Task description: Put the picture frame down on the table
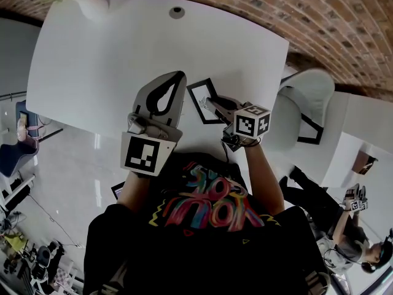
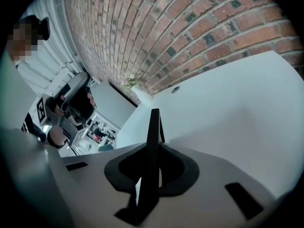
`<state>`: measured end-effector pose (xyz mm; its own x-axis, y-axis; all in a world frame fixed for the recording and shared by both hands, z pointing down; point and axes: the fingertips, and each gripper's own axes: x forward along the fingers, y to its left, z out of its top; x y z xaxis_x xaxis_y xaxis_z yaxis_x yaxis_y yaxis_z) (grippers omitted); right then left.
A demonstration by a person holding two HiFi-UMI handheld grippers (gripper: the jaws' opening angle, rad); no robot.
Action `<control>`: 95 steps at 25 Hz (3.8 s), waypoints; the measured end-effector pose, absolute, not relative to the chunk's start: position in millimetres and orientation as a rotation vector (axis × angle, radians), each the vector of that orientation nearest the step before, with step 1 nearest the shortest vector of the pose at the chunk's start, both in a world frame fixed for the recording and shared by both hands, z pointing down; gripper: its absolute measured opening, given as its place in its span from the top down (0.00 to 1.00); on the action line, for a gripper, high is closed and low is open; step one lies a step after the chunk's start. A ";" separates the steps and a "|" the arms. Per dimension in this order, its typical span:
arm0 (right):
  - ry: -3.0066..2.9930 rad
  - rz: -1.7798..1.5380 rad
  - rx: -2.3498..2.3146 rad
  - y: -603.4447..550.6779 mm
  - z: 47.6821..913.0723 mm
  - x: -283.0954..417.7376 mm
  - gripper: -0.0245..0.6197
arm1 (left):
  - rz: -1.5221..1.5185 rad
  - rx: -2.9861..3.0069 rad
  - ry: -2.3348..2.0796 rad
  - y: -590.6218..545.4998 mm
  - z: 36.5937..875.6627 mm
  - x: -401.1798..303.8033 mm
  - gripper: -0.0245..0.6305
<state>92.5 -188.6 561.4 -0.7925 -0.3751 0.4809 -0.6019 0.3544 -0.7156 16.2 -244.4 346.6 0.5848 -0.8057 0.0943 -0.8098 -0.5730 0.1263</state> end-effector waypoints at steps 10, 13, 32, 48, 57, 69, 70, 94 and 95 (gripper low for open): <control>-2.378 1.489 0.906 -205.2 577.7 98.1 0.84 | 0.045 2.648 -1.365 -249.6 350.9 14.0 0.93; -2.374 1.477 0.922 -208.5 582.1 101.2 0.84 | 0.051 2.639 -1.366 -251.6 354.6 12.4 0.93; -2.315 1.447 1.138 -219.9 603.7 135.0 0.60 | 0.077 2.632 -1.337 -261.7 368.8 19.8 0.93; -2.253 1.328 1.352 -229.6 603.7 165.3 0.57 | 0.071 2.633 -1.350 -256.9 363.2 14.9 0.93; -2.257 1.295 1.387 -225.8 588.1 171.5 0.57 | 0.036 2.651 -1.350 -248.4 352.1 9.4 0.93; -2.491 0.969 1.244 -212.0 494.6 122.5 0.61 | -0.045 2.720 -1.360 -212.9 319.1 3.7 0.93; -2.509 0.932 1.242 -210.5 484.3 117.9 0.62 | -0.050 2.725 -1.363 -208.9 316.0 2.1 0.93; -2.550 -0.021 1.454 -137.7 304.8 112.1 0.89 | -0.090 2.849 -1.261 -145.9 274.9 11.5 0.93; -2.539 -0.032 1.471 -135.5 302.9 115.3 0.89 | -0.088 2.849 -1.255 -145.1 275.1 11.9 0.93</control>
